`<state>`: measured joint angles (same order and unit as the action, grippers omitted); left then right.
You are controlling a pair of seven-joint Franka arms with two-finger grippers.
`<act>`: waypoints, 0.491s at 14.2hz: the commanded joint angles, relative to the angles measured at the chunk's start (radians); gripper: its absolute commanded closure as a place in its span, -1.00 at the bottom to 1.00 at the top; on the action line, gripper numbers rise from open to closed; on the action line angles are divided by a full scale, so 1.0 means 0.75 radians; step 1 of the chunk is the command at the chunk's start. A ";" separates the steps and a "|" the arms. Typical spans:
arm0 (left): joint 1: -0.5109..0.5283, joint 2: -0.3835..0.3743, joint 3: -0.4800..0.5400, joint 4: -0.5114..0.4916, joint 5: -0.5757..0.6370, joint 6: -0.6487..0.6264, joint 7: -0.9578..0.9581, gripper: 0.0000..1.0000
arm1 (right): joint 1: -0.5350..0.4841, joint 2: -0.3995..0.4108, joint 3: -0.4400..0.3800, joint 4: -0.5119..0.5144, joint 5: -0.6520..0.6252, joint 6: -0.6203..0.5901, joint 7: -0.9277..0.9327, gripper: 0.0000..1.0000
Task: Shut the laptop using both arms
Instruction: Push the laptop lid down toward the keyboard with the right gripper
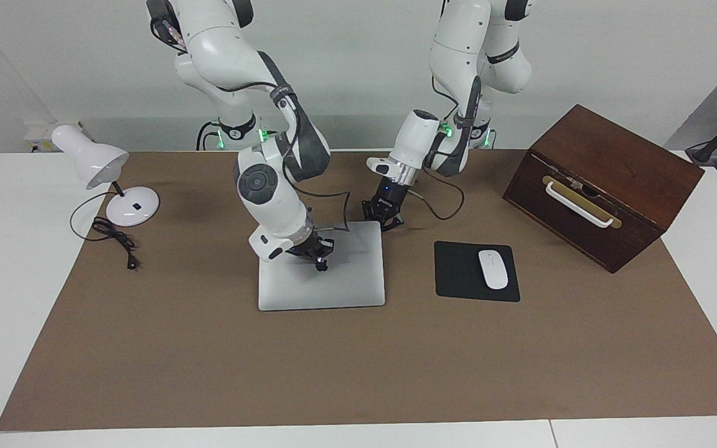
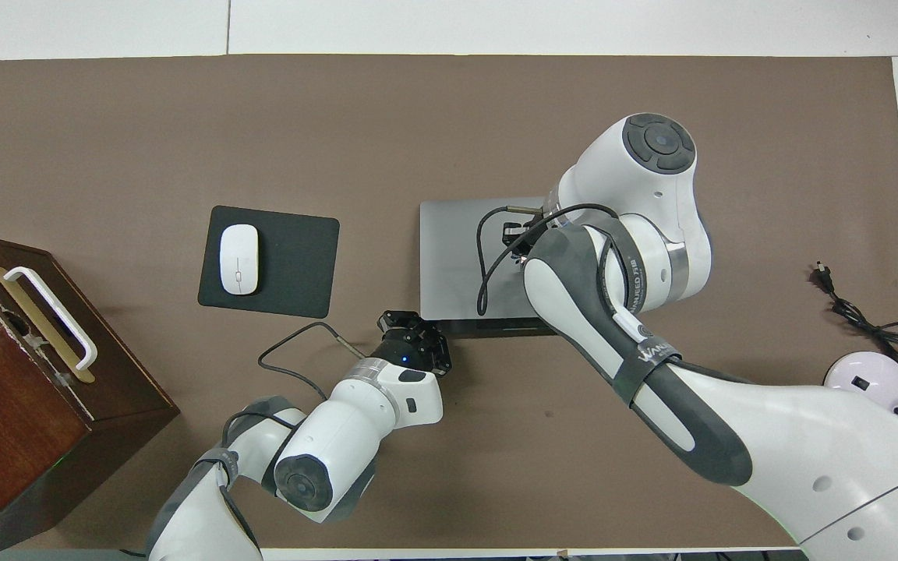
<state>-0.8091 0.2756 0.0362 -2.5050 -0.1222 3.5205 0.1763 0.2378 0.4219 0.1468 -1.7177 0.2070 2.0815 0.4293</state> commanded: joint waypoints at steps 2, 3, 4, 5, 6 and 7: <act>-0.009 0.060 0.031 -0.092 -0.015 -0.023 0.039 1.00 | -0.014 0.002 0.009 -0.019 0.037 0.031 -0.026 1.00; -0.009 0.060 0.031 -0.094 -0.015 -0.023 0.039 1.00 | -0.014 0.002 0.011 -0.019 0.037 0.033 -0.026 1.00; -0.009 0.060 0.031 -0.096 -0.015 -0.021 0.041 1.00 | -0.014 0.002 0.009 -0.019 0.035 0.033 -0.026 1.00; -0.009 0.060 0.031 -0.096 -0.015 -0.020 0.049 1.00 | -0.014 0.002 0.011 -0.019 0.035 0.033 -0.026 1.00; -0.007 0.060 0.031 -0.096 -0.015 -0.023 0.051 1.00 | -0.014 0.002 0.009 -0.019 0.035 0.031 -0.026 1.00; -0.007 0.060 0.031 -0.098 -0.015 -0.021 0.051 1.00 | -0.014 0.002 0.009 -0.013 0.035 0.023 -0.026 1.00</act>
<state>-0.8091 0.2755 0.0363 -2.5062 -0.1222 3.5222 0.1836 0.2378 0.4219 0.1469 -1.7180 0.2071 2.0817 0.4293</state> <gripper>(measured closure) 0.991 0.991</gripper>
